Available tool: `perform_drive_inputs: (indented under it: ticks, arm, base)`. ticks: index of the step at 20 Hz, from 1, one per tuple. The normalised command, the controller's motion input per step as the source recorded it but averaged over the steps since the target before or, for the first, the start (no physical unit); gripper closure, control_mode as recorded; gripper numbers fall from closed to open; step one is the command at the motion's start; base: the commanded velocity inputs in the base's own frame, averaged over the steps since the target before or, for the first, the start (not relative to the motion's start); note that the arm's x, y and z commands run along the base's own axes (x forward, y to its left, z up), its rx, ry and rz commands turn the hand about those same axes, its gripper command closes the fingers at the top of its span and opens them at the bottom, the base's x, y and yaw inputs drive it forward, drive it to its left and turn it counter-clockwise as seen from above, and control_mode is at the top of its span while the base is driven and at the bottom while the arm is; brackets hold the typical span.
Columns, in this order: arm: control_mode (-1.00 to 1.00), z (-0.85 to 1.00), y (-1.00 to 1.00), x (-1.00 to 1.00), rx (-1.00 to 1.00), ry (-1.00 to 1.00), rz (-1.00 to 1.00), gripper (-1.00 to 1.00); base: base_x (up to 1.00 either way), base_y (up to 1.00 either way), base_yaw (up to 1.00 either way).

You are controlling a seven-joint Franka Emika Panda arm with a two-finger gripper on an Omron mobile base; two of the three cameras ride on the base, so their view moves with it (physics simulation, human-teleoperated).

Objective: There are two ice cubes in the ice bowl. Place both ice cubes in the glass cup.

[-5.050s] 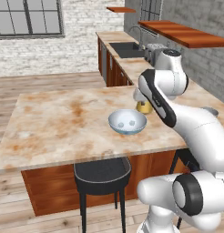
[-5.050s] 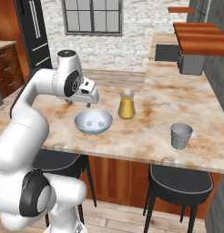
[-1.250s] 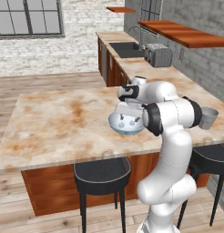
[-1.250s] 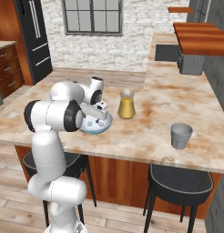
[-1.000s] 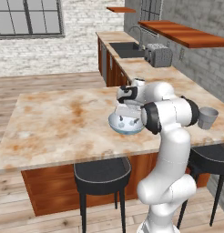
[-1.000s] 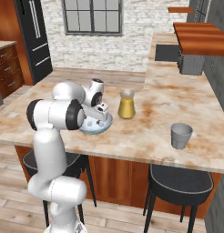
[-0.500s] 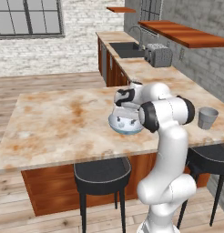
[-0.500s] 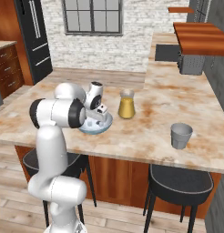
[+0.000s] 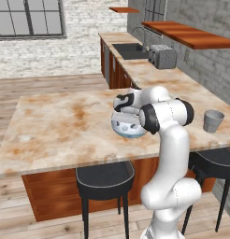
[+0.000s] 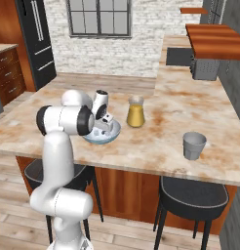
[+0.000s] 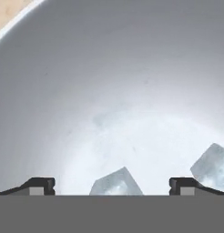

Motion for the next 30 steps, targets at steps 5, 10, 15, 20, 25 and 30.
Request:
perform_drive_inputs:
  ticks: [5, 10, 15, 20, 25, 30]
  arm:
    - [-1.00, -0.21, 0.02, 0.10, 0.00, 0.00, 0.00, -1.00]
    - [-1.00, -0.47, 0.09, 0.00, 0.00, 0.05, 0.00, -1.00]
    - [-1.00, -0.38, 0.19, -0.05, 0.00, 0.04, 0.00, 1.00]
    - [-1.00, -0.30, 0.02, -0.66, 0.00, 0.01, 0.00, 1.00]
    - [-1.00, -0.04, 0.00, -0.69, 0.00, -0.03, 0.00, 1.00]
    - [-1.00, 0.82, 0.00, -0.23, 0.00, -0.19, 0.00, 1.00]
  base:
    - [0.00, 0.00, 0.00]
    - [0.00, 0.00, 0.00]
    - [0.00, 0.00, 0.00]
    - [0.00, 0.00, 0.00]
    - [0.00, 0.00, 0.00]
    - [0.00, 0.00, 0.00]
